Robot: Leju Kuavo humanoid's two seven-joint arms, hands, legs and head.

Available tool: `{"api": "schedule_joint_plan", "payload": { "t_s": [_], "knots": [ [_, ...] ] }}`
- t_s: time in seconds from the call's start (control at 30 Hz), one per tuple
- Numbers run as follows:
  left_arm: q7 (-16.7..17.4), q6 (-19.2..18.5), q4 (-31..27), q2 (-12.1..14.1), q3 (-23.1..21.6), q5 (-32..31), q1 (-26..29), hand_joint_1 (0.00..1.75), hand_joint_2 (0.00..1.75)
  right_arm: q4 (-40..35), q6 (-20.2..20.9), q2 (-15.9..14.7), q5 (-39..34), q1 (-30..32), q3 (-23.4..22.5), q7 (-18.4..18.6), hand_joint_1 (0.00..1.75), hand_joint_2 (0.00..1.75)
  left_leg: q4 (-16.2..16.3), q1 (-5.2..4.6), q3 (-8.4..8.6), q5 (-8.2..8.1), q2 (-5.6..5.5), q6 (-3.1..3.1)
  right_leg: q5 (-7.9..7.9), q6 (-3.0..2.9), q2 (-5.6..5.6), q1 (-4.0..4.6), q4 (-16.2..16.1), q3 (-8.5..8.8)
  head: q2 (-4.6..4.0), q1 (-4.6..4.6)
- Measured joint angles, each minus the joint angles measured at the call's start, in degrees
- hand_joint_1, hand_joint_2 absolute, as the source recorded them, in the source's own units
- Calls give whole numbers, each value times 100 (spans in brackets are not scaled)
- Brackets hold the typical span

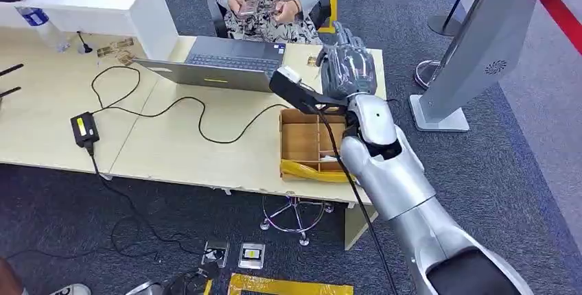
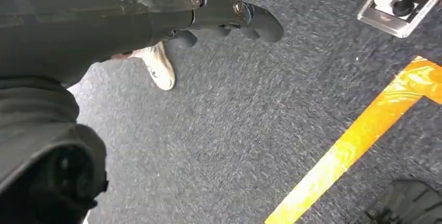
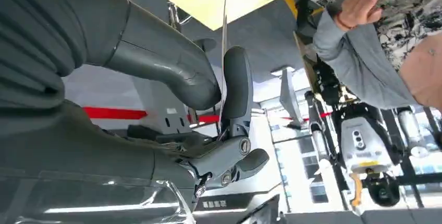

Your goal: Pass the card to the sensor for recognition and then transmit it.

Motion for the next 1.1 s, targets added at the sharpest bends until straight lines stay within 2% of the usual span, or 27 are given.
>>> {"api": "schedule_joint_plan", "payload": {
  "t_s": [0.17, 0.37, 0.43, 0.47, 1.1],
  "knots": [
    [0, -31, 0, -33, 0, -35, -55, 0, 0, 634, 81, 160, 0, -350, 0, -7, 175, 175, 0, 0, 0, -1, -1, 0, 0, 0, 0, 0, -1, 0, 0, 2],
    [0, -37, 0, -35, 0, -44, -59, 0, 0, 718, 94, 183, 4, -381, 0, -4, 175, 175, 1, 0, 0, -1, 0, 0, 0, 0, 0, 0, -1, 0, 2, 0],
    [0, -149, 0, -74, 0, -205, -117, 0, 0, 1184, 490, 315, 57, -471, 2, 66, 175, 175, 0, 0, 0, -1, 0, 0, 0, 0, 0, 0, -2, 0, 0, 2],
    [0, -160, 0, -94, 0, -221, -142, 0, 0, 1322, 529, 361, 98, -470, 4, 76, 175, 175, 0, 0, 1, -1, 0, 0, 0, 0, 0, 0, -2, -1, 2, 2],
    [4, -251, 0, -114, -70, -223, -187, 0, 0, 2045, 542, 481, 101, -520, 9, 96, 175, 175, 1, 0, 0, -1, -1, 0, 0, 0, 0, 0, -2, -1, 2, 2]
  ]
}}
